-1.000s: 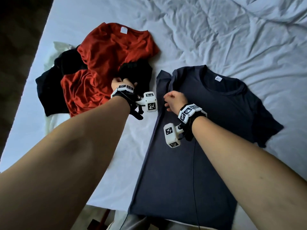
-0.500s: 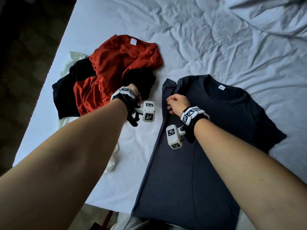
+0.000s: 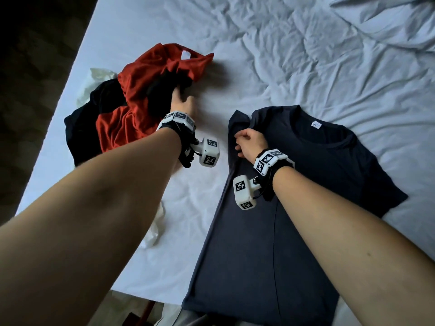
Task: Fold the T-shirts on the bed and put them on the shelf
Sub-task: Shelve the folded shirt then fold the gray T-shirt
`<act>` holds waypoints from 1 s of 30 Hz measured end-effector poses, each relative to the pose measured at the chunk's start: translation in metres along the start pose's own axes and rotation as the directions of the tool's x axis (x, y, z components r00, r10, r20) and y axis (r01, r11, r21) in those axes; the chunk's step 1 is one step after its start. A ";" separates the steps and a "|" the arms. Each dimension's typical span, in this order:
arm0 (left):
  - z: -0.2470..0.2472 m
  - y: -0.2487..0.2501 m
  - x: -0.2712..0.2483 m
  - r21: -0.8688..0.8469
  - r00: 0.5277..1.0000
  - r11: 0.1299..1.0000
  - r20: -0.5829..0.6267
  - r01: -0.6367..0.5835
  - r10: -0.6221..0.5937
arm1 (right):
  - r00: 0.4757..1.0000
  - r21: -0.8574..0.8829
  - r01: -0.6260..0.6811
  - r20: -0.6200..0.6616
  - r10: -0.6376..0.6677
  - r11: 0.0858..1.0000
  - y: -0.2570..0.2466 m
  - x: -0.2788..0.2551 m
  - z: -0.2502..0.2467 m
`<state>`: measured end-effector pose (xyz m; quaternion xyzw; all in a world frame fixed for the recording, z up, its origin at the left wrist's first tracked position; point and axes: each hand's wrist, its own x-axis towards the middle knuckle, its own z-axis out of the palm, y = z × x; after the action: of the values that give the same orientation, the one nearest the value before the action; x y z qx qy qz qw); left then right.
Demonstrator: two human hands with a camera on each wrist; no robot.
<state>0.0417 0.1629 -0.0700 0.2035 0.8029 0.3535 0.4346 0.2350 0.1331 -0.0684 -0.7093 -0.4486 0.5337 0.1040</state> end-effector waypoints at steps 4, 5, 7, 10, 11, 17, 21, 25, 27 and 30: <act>0.005 0.007 0.001 0.057 0.999 0.998 -0.012 0.040 -0.039 | 0.999 -0.031 0.016 -0.029 -0.017 0.999 -0.010 0.004 0.001; 0.011 0.007 -0.002 0.074 0.998 0.995 0.016 0.060 -0.062 | 0.999 -0.042 0.023 -0.047 -0.025 0.999 -0.011 0.004 -0.001; 0.028 0.003 -0.008 0.092 0.987 0.992 0.129 0.081 -0.092 | 0.994 -0.052 0.038 -0.097 -0.043 0.998 -0.013 0.004 -0.007; 0.050 0.003 -0.022 0.099 0.940 0.989 0.314 0.108 -0.134 | 0.985 -0.053 0.060 -0.161 -0.068 0.997 -0.010 0.008 -0.018; 0.057 0.002 -0.025 0.084 0.917 0.987 0.366 0.138 -0.160 | 0.982 -0.056 0.064 -0.175 -0.073 0.996 -0.008 0.008 -0.022; 0.068 -0.004 -0.030 0.314 0.832 0.947 0.506 0.067 -0.227 | 0.984 -0.061 0.043 -0.168 -0.053 0.997 0.004 0.010 -0.033; 0.063 -0.007 -0.029 0.278 0.877 0.954 0.423 0.117 -0.231 | 0.991 -0.067 0.021 -0.134 -0.030 0.998 0.010 0.011 -0.035; 0.043 -0.015 -0.018 0.167 0.970 0.977 0.179 0.133 -0.162 | 0.995 -0.114 0.003 -0.103 -0.015 0.993 0.013 0.011 -0.037; 0.037 -0.028 -0.010 0.150 0.976 0.973 0.099 0.176 -0.191 | 0.997 -0.164 -0.006 -0.072 -0.006 0.986 0.013 0.011 -0.037; 0.032 -0.027 -0.026 0.143 0.926 0.944 0.198 0.297 -0.321 | 1.000 -0.235 -0.016 -0.022 0.011 0.972 0.016 0.011 -0.036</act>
<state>0.0824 0.1409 -0.0878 0.1356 0.7906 0.2109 0.5586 0.2741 0.1437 -0.0708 -0.7250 -0.5029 0.4701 0.0202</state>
